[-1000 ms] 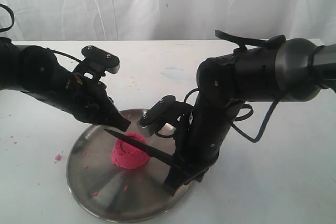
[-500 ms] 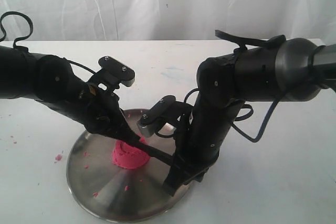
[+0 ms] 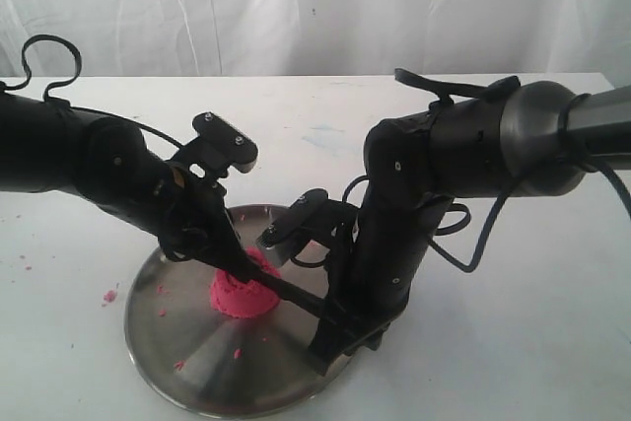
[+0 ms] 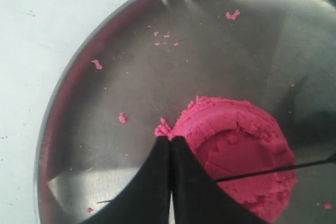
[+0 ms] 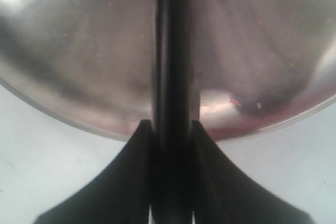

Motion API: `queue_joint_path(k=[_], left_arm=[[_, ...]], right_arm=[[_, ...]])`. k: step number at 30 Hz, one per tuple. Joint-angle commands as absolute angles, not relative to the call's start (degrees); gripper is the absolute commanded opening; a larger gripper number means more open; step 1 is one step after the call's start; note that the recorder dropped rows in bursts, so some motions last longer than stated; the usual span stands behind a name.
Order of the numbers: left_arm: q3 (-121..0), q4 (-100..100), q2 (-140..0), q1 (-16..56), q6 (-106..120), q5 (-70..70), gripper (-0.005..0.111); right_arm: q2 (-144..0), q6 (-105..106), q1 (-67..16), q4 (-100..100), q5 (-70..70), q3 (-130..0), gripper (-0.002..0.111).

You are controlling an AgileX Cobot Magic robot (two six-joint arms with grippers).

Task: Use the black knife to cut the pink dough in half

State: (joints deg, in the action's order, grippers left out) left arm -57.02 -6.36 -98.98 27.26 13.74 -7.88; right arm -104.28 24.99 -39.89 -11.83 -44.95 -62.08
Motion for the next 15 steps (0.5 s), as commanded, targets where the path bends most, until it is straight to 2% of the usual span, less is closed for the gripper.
queue_joint_path(k=[1,15], left_arm=[[-56.59,-6.30,-99.60,27.42,13.75,-9.60,0.000],[-56.59,-6.30,-101.66,27.42,13.75,-10.07,0.000]], right_arm=[[-104.44,24.68,-39.95,-12.11,-44.81,-62.24,0.000],[-104.44,24.63,-39.95,-11.97,-44.67,-62.24,0.000]])
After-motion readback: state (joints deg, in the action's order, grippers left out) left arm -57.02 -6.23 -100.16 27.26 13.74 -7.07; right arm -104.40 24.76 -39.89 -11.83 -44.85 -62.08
